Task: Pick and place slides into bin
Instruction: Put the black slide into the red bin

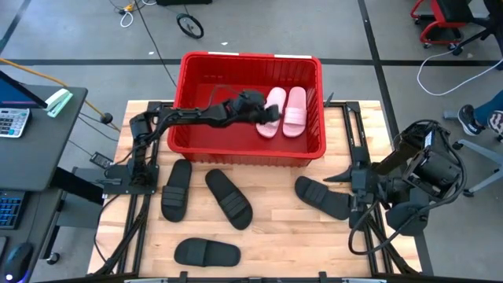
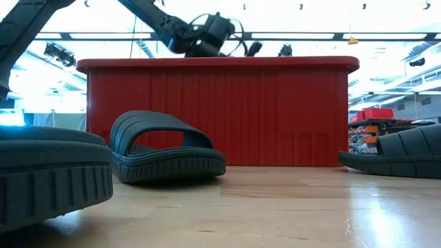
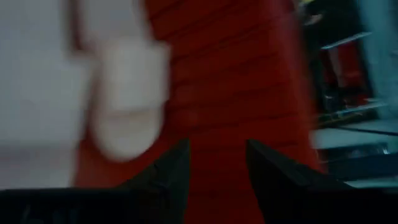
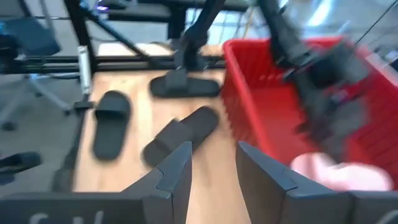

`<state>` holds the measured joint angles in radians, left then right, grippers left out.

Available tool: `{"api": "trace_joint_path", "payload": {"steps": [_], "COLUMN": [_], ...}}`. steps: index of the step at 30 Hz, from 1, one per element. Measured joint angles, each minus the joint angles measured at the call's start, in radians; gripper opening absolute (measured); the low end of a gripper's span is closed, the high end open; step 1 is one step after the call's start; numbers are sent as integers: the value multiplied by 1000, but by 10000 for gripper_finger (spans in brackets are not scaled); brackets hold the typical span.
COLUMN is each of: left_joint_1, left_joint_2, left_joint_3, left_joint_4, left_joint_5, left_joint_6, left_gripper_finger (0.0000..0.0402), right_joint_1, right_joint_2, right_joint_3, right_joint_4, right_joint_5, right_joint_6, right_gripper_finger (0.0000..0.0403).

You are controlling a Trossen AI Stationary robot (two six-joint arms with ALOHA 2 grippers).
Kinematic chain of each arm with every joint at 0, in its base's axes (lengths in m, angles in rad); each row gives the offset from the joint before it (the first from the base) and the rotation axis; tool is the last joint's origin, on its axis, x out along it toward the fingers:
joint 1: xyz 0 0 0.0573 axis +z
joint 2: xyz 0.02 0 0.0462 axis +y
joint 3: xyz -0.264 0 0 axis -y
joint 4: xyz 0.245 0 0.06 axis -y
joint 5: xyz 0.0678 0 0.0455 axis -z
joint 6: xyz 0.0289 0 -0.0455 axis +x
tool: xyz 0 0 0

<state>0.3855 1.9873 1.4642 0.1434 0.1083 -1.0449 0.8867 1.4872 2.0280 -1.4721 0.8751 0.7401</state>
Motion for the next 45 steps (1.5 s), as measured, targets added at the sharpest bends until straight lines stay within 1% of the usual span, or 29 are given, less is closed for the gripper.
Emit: {"api": "trace_joint_path", "payload": {"steps": [3,6,8,10,11,14,16,17,18,19,22,24,27,30,33,35,39,42,45], "left_joint_1": [0,-2,-8,-20,-26,-46,-58,-65,-69,-69,-71,-68,-68,-69,-69,-69,-88,-134,-223], "left_joint_2": [0,0,-1,-1,-1,-2,-3,-25,-64,-95,-171,-213,-256,-296,-343,-371,-425,-457,-467], "left_joint_3": [121,291,415,544,607,794,895,885,847,822,801,802,800,800,800,800,800,800,801], "left_joint_4": [-29,-86,-156,-254,-312,-519,-658,-659,-639,-659,-696,-722,-761,-791,-834,-877,-1020,-1178,-1357], "left_joint_5": [0,2,2,1,1,1,2,2,2,3,-14,-21,-27,-27,-26,-26,-27,1,44], "left_joint_6": [113,227,325,424,475,595,642,659,664,665,679,697,723,738,739,740,720,703,602], "left_gripper_finger": [145,132,127,124,124,128,134,138,142,146,158,162,164,165,165,165,163,156,148], "right_joint_1": [2,18,37,65,77,107,130,140,153,163,174,162,134,107,96,97,98,98,88], "right_joint_2": [1,4,4,4,4,3,3,3,3,3,6,6,6,6,6,6,6,6,6], "right_joint_3": [-40,-114,-188,-267,-308,-427,-510,-554,-602,-649,-793,-884,-988,-1053,-1076,-1076,-1037,-1017,-1013], "right_joint_4": [-1,1,-3,-4,-4,6,61,109,167,227,412,489,554,582,599,598,616,617,616], "right_joint_5": [-76,-160,-197,-201,-199,-203,-205,-206,-208,-213,-228,-219,-201,-217,-219,-217,-219,-218,-216], "right_joint_6": [67,172,277,444,552,910,1148,1252,1338,1391,1407,1415,1421,1431,1423,1382,1292,1176,1069], "right_gripper_finger": [129,124,120,115,112,102,97,96,95,95,97,99,103,105,105,105,105,105,105]}}
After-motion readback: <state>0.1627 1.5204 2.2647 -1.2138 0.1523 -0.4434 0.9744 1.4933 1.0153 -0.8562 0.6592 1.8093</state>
